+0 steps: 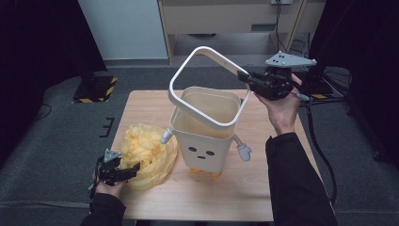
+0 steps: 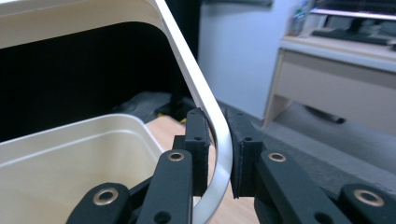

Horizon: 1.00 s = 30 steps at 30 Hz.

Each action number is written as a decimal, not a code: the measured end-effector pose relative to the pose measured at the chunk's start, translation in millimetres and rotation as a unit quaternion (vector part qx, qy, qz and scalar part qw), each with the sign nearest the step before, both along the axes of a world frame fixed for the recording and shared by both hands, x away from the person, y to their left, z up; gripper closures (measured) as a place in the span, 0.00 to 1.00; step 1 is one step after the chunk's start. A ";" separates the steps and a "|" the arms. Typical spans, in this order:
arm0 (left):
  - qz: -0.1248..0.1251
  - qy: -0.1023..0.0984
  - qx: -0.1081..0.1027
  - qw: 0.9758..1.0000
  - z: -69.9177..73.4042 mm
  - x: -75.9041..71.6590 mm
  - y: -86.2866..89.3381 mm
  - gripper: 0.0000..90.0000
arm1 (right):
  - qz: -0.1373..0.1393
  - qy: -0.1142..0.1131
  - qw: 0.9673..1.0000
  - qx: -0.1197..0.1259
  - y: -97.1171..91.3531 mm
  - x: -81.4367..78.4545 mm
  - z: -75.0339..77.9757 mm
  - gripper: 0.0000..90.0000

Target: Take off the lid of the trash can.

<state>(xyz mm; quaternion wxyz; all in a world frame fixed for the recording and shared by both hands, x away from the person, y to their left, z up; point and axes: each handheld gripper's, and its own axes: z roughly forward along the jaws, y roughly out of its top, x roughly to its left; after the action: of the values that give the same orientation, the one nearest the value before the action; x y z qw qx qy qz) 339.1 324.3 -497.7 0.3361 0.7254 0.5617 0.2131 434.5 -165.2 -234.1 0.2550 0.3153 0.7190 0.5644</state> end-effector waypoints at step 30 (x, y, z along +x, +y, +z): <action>0.000 0.000 0.006 1.000 -0.1 0.2 -0.4 0.17 | -0.301 -0.082 0.946 0.088 -99.8 -47.5 -51.1 0.90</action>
<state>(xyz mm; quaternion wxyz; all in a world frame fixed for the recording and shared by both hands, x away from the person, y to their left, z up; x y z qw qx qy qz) 339.3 323.9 -497.8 0.3318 0.7272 0.5607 0.2160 386.9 -265.0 -285.3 0.4422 0.4908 0.5149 0.5463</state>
